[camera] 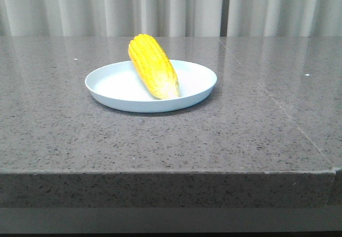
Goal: Place corn on plate with both arms
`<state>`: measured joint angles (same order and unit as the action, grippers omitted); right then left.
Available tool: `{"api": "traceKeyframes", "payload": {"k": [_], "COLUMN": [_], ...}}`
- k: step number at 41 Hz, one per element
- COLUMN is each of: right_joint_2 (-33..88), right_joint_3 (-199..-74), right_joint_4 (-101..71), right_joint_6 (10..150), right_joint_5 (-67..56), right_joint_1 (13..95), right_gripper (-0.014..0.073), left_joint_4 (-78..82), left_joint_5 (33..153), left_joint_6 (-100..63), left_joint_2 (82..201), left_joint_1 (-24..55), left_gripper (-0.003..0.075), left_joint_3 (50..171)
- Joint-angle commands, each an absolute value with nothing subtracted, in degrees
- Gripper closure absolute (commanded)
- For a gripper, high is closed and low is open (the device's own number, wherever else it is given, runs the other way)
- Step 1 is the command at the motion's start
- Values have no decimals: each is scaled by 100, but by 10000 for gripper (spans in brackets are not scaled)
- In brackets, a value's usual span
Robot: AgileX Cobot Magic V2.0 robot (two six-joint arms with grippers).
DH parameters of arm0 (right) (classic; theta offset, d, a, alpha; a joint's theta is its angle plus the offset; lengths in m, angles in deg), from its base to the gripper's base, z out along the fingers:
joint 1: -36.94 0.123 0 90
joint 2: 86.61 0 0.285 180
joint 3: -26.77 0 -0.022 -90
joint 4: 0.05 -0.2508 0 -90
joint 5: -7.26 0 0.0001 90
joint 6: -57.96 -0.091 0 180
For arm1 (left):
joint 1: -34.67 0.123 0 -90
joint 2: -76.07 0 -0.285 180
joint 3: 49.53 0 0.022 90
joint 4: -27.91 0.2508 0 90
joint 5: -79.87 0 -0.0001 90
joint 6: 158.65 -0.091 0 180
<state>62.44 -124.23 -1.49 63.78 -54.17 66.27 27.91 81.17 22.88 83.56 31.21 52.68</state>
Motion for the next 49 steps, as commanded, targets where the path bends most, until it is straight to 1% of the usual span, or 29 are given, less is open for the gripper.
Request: {"api": "traceKeyframes", "payload": {"k": [1, 38, 41, 44, 49], "right_joint_2": [6203, 6241, 6385, 6653, 7285], "right_joint_3": [-12542, -12477, -12298, -11942, -11005], "right_joint_4": [-87, -87, -117, 33, 34], "right_joint_6": [6358, 6358, 6358, 6358, 6358], "right_joint_5": [-5050, -5023, -4936, -4511, -3097], "right_joint_1": [6611, 6611, 6388, 6030, 5233], "right_gripper": [661, 661, 661, 661, 661], "left_joint_4": [2791, 2791, 2791, 2791, 2791], "left_joint_5": [7622, 7622, 7622, 7622, 7622], "left_joint_6": [2352, 2352, 2352, 2352, 2352], "left_joint_2": [8254, 8254, 8254, 8254, 8254], "left_joint_1": [3201, 3191, 3191, 3191, 3191], "left_gripper": [741, 741, 741, 741, 741], "left_joint_3": [5149, 5149, 5149, 5149, 5149]}}
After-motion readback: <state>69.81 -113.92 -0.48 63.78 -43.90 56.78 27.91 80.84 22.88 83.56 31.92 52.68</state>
